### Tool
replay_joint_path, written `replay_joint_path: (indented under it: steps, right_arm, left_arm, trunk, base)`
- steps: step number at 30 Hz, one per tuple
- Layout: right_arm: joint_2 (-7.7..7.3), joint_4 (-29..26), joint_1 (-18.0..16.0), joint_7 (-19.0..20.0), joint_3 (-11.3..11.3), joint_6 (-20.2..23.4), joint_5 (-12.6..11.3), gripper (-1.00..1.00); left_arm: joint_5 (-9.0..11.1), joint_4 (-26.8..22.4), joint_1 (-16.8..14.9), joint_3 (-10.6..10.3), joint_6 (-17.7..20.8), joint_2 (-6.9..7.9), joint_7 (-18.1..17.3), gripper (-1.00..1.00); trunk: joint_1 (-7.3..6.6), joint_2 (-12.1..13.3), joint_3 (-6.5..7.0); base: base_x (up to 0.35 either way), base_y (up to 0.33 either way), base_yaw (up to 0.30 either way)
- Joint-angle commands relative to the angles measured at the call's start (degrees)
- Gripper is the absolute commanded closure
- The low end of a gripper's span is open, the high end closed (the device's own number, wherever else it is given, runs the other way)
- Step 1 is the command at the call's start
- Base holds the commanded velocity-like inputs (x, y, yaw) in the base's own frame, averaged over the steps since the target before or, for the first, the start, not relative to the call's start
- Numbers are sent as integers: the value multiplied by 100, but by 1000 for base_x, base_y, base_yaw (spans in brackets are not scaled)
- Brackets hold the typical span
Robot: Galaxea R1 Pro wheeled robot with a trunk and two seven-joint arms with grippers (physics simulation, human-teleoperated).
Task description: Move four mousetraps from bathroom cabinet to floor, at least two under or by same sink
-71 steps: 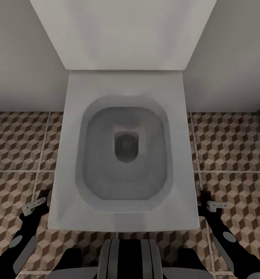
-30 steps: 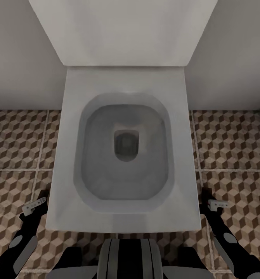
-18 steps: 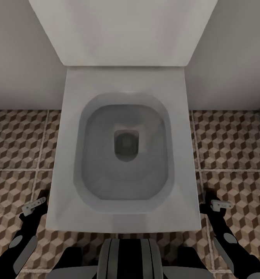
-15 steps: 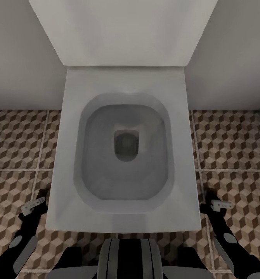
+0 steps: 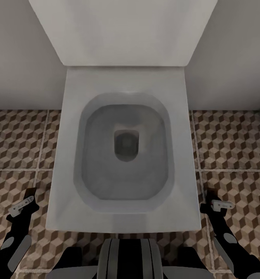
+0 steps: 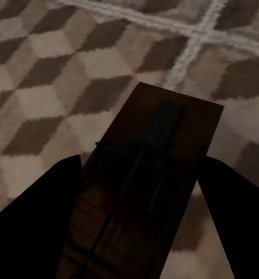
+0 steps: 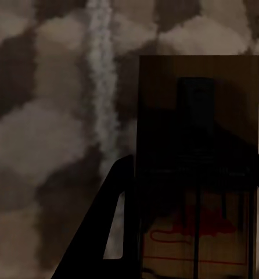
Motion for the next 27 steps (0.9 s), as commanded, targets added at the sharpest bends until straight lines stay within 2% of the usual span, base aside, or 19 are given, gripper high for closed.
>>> replay_joint_path:
  steps: [1,27]
  right_arm:
    - [-8,2,-2,-37,38,-24,-46,100]
    - [-8,2,-2,-37,47,-16,-55,100]
  left_arm:
    - [12,-2,-1,-16,-15,1,27,100]
    - [11,-2,-1,-50,6,0,-15,100]
  trunk:
    - [-1,-1,-2]
    - [-1,-1,-2]
  base:
    - [0,0,0]
    - [0,0,0]
